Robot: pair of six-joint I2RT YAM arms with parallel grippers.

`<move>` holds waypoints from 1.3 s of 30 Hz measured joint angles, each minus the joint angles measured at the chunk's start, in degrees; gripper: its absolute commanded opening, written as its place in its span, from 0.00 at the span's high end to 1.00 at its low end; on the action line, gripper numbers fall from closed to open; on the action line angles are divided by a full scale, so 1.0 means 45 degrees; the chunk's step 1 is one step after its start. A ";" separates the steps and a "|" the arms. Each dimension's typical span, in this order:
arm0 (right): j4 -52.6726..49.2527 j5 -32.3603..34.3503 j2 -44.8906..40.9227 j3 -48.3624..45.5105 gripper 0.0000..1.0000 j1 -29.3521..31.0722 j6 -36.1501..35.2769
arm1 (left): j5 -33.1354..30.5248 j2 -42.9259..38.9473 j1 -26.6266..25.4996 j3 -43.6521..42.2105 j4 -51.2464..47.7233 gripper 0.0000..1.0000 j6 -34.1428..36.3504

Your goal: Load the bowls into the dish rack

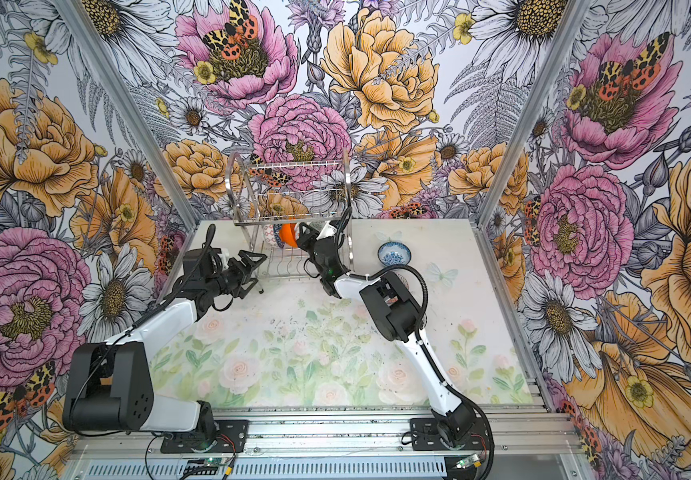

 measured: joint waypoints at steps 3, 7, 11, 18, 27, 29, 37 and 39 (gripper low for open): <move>-0.0117 0.0131 0.0063 0.0063 1.00 -0.0015 0.0000 | 0.0005 0.0000 -0.0015 0.0000 0.0000 0.01 0.0000; -0.0228 0.0272 0.0136 0.0301 1.00 -0.0024 -0.0005 | 0.0005 0.0000 -0.0058 0.0024 0.0005 0.01 -0.0005; -0.0253 0.0369 0.0335 0.0636 1.00 -0.0058 -0.0005 | 0.0005 0.0000 -0.0151 0.0092 0.0010 0.01 -0.0005; -0.0316 0.0466 0.0709 0.1064 1.00 -0.0058 -0.0034 | 0.0005 0.0000 -0.0160 0.0107 0.0049 0.01 -0.0005; -0.0340 0.0486 0.0899 0.1311 1.00 -0.0126 -0.0160 | 0.0010 0.0131 -0.0155 0.0107 0.0243 0.01 -0.0107; -0.0345 0.0452 0.0918 0.1341 1.00 -0.0141 -0.0209 | 0.0010 0.0136 -0.0155 0.0107 0.0243 0.01 -0.0141; -0.0437 0.0112 0.0928 0.1341 1.00 -0.0272 -0.0340 | 0.0010 0.0136 -0.0155 0.0107 0.0330 0.01 -0.0248; -0.0432 0.0039 0.0937 0.1341 1.00 -0.0296 -0.0355 | 0.0010 0.0136 -0.0155 0.0107 0.0335 0.01 -0.0253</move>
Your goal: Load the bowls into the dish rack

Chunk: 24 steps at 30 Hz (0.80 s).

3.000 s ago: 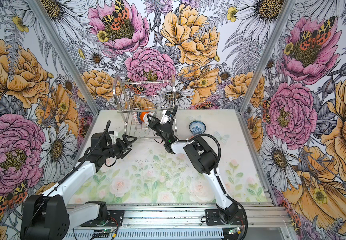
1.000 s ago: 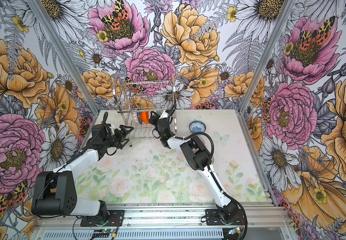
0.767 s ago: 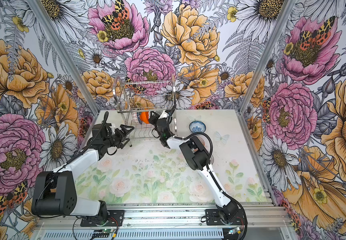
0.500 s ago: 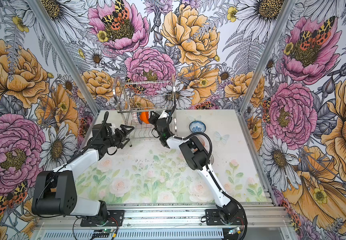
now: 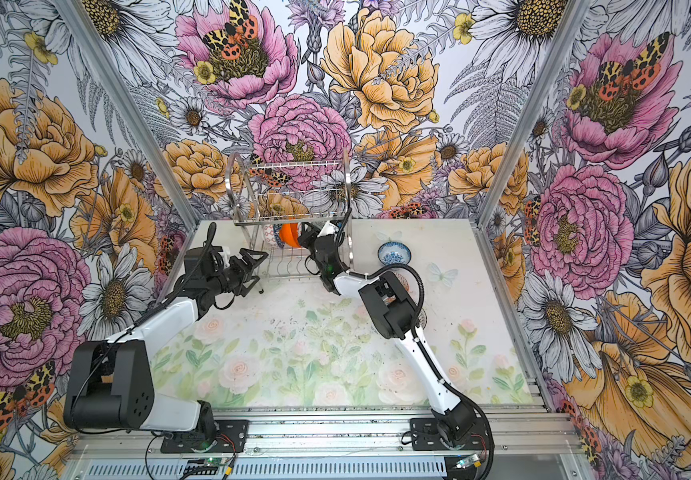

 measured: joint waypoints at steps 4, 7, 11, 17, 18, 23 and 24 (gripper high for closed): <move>-0.0087 -0.0340 0.0126 0.0209 1.00 -0.0063 -0.0087 | 0.0005 0.0000 0.0000 0.0000 0.0000 0.01 -0.0034; -0.0141 -0.0495 0.0359 0.0554 1.00 -0.0117 -0.0199 | 0.0005 0.0000 0.0000 0.0000 0.0010 0.01 -0.0044; -0.0136 -0.0719 0.0495 0.0719 1.00 -0.0141 -0.0233 | 0.0005 0.0010 0.0000 0.0000 0.0136 0.01 -0.0083; -0.0141 -0.0942 0.0500 0.0719 1.00 -0.0243 -0.0311 | 0.0010 0.0015 0.0000 0.0000 0.0194 0.01 -0.0083; -0.0141 -0.0991 0.0500 0.0719 1.00 -0.0262 -0.0316 | 0.0010 0.0019 0.0000 0.0000 0.0204 0.01 -0.0083; -0.0194 -0.1185 0.0500 0.0733 0.99 -0.0316 -0.0340 | 0.0010 0.0029 0.0000 0.0000 0.0243 0.01 -0.0083; -0.0223 -0.1234 0.0510 0.0763 0.99 -0.0335 -0.0374 | 0.0010 0.0034 0.0000 0.0000 0.0253 0.01 -0.0083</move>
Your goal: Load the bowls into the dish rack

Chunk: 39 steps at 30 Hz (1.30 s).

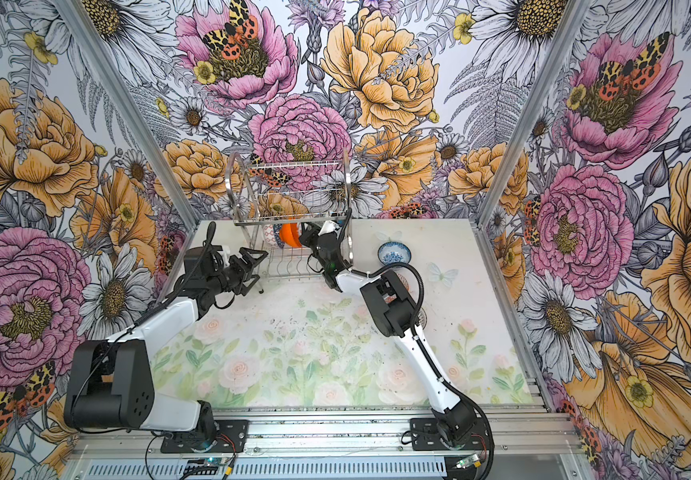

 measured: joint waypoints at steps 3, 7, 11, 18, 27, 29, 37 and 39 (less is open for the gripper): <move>-0.0058 -0.0073 0.0175 0.0243 0.97 -0.0044 -0.0092 | 0.0000 0.0015 0.0000 0.0000 0.0029 0.01 -0.0005; -0.0287 -0.0291 0.0413 0.0670 0.96 -0.0121 -0.0141 | 0.0000 0.0034 0.0000 0.0000 0.0029 0.01 -0.0005; -0.0432 -0.0379 0.0418 0.0753 0.96 -0.0136 -0.0141 | 0.0000 0.0044 0.0000 0.0000 0.0034 0.01 -0.0005; -0.0452 -0.0384 0.0413 0.0763 0.95 -0.0136 -0.0185 | 0.0005 0.0058 0.0000 0.0000 0.0034 0.01 -0.0039; -0.0355 -0.0656 0.0189 0.0282 0.93 -0.0141 -0.0709 | 0.0000 0.0058 0.0000 0.0000 0.0044 0.01 -0.0044; -0.0359 -0.0729 0.0121 0.0180 0.93 -0.0141 -0.0806 | 0.0005 0.0058 0.0000 0.0000 0.0063 0.01 -0.0049; -0.0787 -0.1078 -0.0117 0.0019 0.91 -0.0160 -0.1282 | 0.0005 0.0058 0.0000 0.0000 0.0136 0.01 -0.0044; -0.0942 -0.1151 -0.0165 0.0019 0.91 -0.0204 -0.1413 | 0.0005 0.0058 0.0000 0.0000 0.0175 0.01 -0.0049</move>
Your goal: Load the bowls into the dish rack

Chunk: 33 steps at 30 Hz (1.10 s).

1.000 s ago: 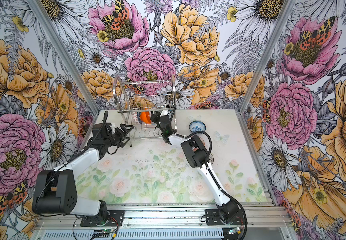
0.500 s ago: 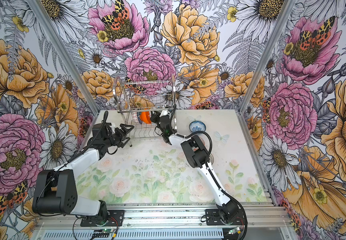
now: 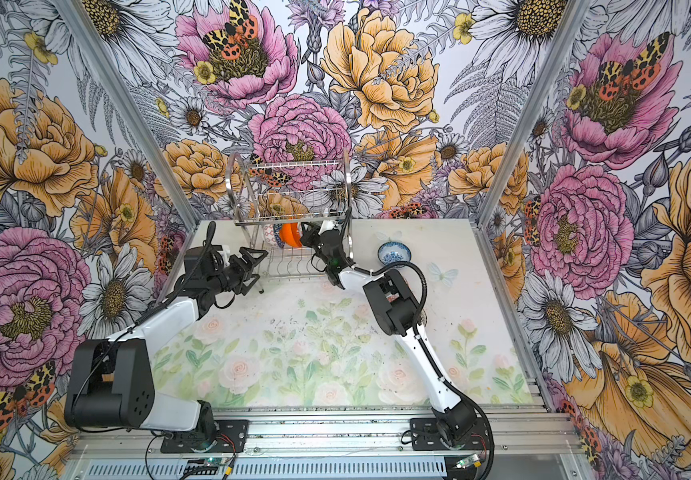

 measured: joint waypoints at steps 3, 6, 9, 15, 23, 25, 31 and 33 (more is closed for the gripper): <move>-0.0219 -0.0097 -0.0063 0.0000 0.91 -0.0010 -0.0170 | 0.0078 0.0000 -0.0015 0.0000 0.0083 0.01 0.0005; -0.0432 -0.0185 -0.0121 0.0000 0.90 -0.0010 -0.0389 | 0.0170 0.0112 -0.0083 0.0000 0.0243 0.01 0.0000; -0.0719 -0.0238 -0.0219 0.0000 0.90 -0.0010 -0.0559 | 0.0311 0.0335 -0.0233 0.0000 0.0364 0.02 -0.0015; -0.1273 -0.0291 -0.0423 0.0000 0.90 -0.0019 -0.0952 | 0.0481 0.0563 -0.0457 0.0000 0.0529 0.01 -0.0199; -0.1685 -0.0418 -0.0549 0.0000 0.90 -0.0078 -0.1277 | 0.0821 0.0573 -0.0797 0.0000 0.1064 0.01 -0.0291; -0.1778 -0.0471 -0.0597 0.0000 0.90 -0.0078 -0.1384 | 0.0918 0.0573 -0.0865 0.0000 0.1185 0.01 -0.0291; -0.2220 -0.0670 -0.0724 0.0000 0.90 -0.0083 -0.1783 | 0.1098 0.0573 -0.0947 0.0000 0.1472 0.01 -0.0345; -0.2443 -0.0714 -0.0801 0.0000 0.90 -0.0083 -0.1977 | 0.1146 0.0583 -0.0962 0.0000 0.1564 0.01 -0.0442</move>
